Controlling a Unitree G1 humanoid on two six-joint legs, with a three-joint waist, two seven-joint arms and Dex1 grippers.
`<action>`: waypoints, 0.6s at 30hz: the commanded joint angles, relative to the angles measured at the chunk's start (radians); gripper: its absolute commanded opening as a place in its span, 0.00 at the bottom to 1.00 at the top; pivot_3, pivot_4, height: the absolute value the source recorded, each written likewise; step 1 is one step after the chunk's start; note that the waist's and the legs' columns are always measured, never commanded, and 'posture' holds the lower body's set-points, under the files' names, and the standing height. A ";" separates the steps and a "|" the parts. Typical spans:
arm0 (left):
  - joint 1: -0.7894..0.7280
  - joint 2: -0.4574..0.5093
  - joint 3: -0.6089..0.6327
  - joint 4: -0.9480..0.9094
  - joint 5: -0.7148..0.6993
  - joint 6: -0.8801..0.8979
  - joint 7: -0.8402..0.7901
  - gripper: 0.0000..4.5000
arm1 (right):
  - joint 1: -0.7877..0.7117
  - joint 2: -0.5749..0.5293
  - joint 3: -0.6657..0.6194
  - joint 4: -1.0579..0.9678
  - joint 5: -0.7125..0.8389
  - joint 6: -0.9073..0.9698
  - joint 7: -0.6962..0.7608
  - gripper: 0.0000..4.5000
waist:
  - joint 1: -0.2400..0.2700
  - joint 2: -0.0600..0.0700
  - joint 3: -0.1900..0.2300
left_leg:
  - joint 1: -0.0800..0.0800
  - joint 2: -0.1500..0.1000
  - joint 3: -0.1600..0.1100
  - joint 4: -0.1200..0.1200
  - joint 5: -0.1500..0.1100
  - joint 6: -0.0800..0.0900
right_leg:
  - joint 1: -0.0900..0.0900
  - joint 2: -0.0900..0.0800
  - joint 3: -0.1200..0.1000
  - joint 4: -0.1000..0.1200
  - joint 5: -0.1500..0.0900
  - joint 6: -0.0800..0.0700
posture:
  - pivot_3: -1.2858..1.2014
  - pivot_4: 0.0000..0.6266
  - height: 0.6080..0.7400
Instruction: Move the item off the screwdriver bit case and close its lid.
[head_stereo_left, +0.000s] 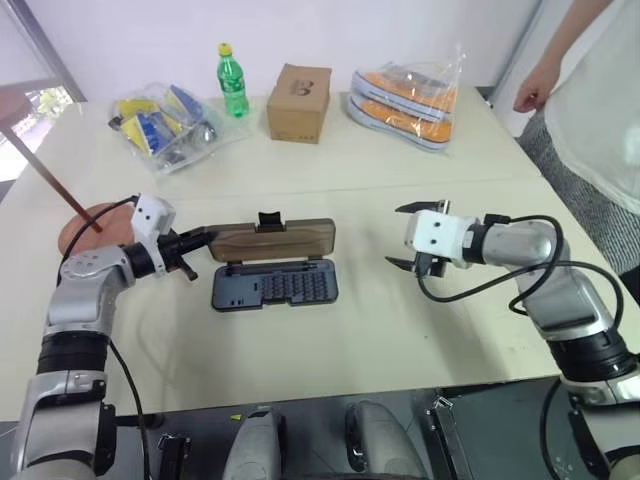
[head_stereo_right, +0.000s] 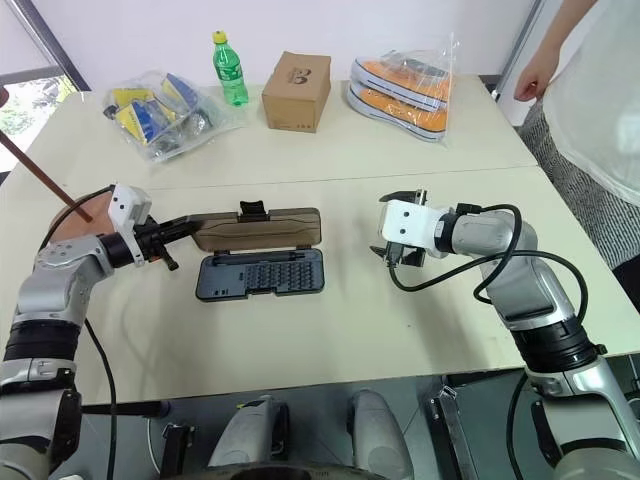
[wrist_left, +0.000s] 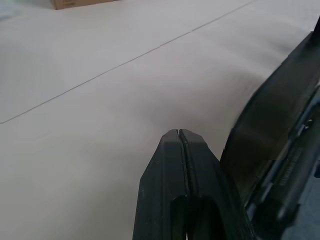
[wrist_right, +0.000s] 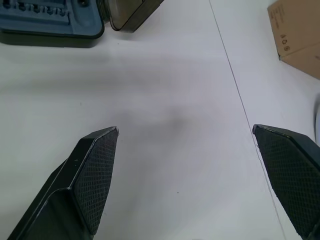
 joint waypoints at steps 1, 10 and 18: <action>-0.005 0.015 0.008 -0.033 -0.016 0.007 -0.017 0.00 | -0.004 0.013 -0.019 -0.051 0.012 0.022 -0.035 1.00 | 0.001 0.000 0.000 | 0.000 0.000 0.000 0.000 0.000 0.000 | 0.000 0.000 0.000 0.000 0.000 0.000 | 0.52 0.24 1.00; 0.073 0.067 0.008 -0.163 -0.045 0.093 -0.088 0.00 | -0.010 0.016 -0.005 -0.038 0.011 0.024 -0.047 1.00 | 0.000 0.000 0.000 | 0.000 0.000 0.000 0.000 0.000 0.000 | 0.000 0.000 0.000 0.000 0.000 0.000 | 0.52 0.24 1.00; 0.257 0.188 0.056 -0.397 -0.139 0.249 -0.159 0.00 | 0.005 0.027 0.006 -0.044 0.025 0.042 -0.049 1.00 | -0.002 0.000 0.000 | 0.000 0.000 0.000 0.000 0.000 0.000 | -0.001 0.000 0.000 0.000 0.000 0.000 | 0.52 0.24 1.00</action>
